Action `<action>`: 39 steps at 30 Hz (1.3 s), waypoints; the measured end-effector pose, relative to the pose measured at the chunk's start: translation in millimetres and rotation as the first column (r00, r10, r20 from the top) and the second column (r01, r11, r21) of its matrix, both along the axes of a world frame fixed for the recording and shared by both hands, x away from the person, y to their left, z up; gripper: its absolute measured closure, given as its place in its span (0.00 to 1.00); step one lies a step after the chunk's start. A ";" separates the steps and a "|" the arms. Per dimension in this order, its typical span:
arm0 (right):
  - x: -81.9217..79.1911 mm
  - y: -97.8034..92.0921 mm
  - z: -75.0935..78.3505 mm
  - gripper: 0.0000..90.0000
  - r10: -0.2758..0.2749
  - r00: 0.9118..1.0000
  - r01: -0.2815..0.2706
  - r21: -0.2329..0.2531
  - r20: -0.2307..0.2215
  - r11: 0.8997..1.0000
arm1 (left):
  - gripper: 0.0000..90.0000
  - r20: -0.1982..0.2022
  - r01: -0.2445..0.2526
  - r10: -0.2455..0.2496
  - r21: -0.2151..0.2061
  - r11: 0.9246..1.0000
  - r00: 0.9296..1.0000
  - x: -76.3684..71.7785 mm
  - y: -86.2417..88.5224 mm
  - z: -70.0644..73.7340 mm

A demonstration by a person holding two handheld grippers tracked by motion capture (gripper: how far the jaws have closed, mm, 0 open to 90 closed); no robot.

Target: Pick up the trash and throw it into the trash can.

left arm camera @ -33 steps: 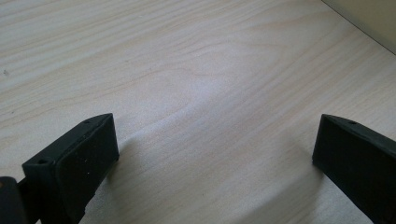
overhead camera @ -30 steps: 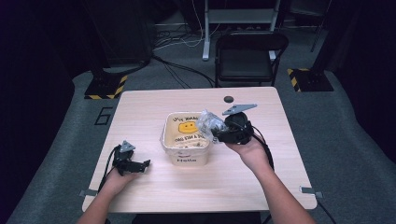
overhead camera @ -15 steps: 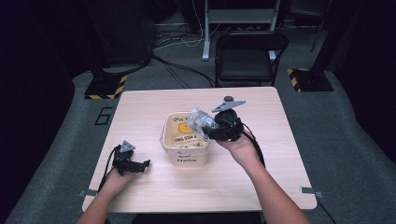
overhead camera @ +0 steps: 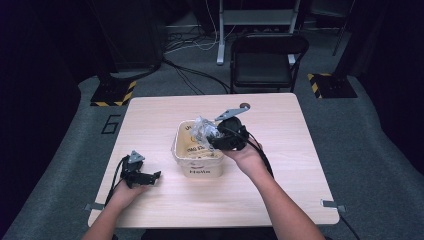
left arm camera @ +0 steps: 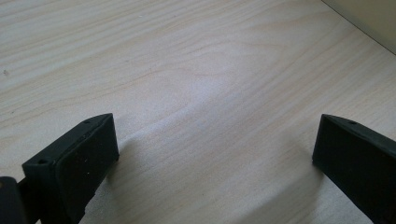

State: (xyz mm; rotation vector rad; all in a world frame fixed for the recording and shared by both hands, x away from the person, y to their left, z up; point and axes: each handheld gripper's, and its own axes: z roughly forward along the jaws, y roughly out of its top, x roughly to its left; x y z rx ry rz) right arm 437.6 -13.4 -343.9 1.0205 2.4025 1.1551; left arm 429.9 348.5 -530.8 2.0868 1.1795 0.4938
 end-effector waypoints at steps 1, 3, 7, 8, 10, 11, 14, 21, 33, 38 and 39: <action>0.9 1.4 -1.0 0.63 0.001 1.000 -0.001 0.002 -0.001 1.000 | 0.00 -0.001 0.000 0.000 -0.001 1.000 1.000 0.0 0.0 0.0; 2.2 4.2 -3.0 0.63 0.002 1.000 -0.002 0.008 -0.013 1.000 | 0.00 0.000 0.000 0.000 0.000 1.000 1.000 0.0 0.0 0.0; 6.1 8.1 -7.3 0.62 0.010 1.000 -0.010 0.009 -0.011 1.000 | 0.00 0.001 -0.001 0.001 -0.002 1.000 1.000 0.0 -0.1 -0.1; 7.7 9.2 -8.7 0.62 0.014 1.000 -0.014 0.006 -0.011 1.000 | 0.00 0.001 -0.002 0.002 -0.002 1.000 1.000 0.0 -0.2 -0.1; 11.3 13.0 -12.5 0.62 0.013 1.000 -0.013 0.007 -0.016 1.000 | 0.00 0.001 -0.003 0.003 -0.004 1.000 1.000 0.0 -0.2 -0.2; 11.3 13.0 -12.5 0.62 0.013 1.000 -0.013 0.007 -0.016 1.000 | 0.00 0.001 -0.003 0.003 -0.004 1.000 1.000 0.0 -0.2 -0.2; 16.0 17.1 -17.3 0.62 0.016 0.999 -0.016 0.008 -0.028 1.000 | 0.00 0.000 0.000 0.000 0.000 1.000 1.000 0.0 0.0 0.0; 20.7 23.4 -23.7 0.62 0.009 0.999 -0.010 -0.004 -0.037 1.000 | 0.00 0.000 0.000 0.000 0.000 1.000 1.000 0.0 0.0 0.0; 28.9 33.4 -37.1 0.62 -0.003 0.999 0.001 -0.031 -0.053 1.000 | 0.00 0.001 -0.003 0.003 -0.004 1.000 1.000 0.0 -0.3 -0.2; 31.4 36.0 -41.6 0.61 -0.005 0.998 0.003 -0.039 -0.060 0.999 | 0.00 0.000 0.001 -0.001 0.000 1.000 1.000 0.0 0.1 0.0; 32.4 37.1 -43.6 0.61 -0.003 0.998 0.001 -0.044 -0.063 0.999 | 0.00 0.000 0.000 0.000 -0.001 1.000 1.000 0.0 0.0 0.0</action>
